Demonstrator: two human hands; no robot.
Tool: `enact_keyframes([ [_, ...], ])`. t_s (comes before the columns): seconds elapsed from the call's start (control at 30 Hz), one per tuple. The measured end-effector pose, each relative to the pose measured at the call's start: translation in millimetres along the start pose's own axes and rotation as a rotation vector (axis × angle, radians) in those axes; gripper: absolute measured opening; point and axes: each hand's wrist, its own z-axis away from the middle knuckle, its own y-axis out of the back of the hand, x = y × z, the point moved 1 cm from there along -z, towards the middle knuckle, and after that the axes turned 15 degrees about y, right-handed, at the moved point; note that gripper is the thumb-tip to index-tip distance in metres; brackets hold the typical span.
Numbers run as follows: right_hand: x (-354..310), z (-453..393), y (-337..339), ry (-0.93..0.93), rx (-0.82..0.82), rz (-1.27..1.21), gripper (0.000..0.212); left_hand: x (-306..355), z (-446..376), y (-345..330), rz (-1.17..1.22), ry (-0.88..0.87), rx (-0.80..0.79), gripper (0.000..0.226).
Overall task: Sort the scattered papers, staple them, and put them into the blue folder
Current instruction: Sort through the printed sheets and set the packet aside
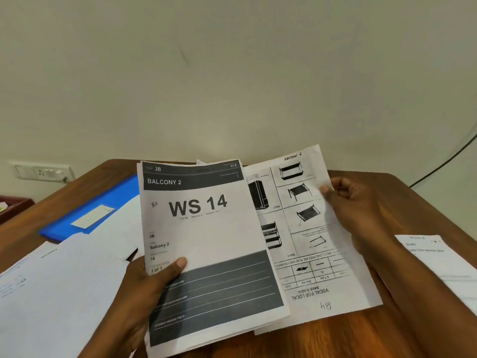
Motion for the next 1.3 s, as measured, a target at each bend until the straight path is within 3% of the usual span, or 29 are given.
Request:
enact_keyframes([
  [0.27,-21,10,-14,0.024,-0.070,-0.137,0.009,10,8,-23,0.057,-0.043,-0.027,0.025],
  [0.4,-20,25,-28,-0.018,-0.065,-0.211,0.008,3,7,-31,0.028,-0.054,-0.043,0.046],
  [0.53,-19,40,-39,-0.039,-0.120,-0.192,0.008,-6,6,-29,0.009,-0.054,-0.030,0.028],
  [0.77,-22,48,-42,-0.107,-0.147,-0.250,0.009,-12,4,-24,-0.003,-0.052,-0.040,0.026],
  [1.3,-20,47,-47,-0.107,-0.155,-0.201,0.015,-2,-6,-39,-0.047,-0.113,-0.126,0.042],
])
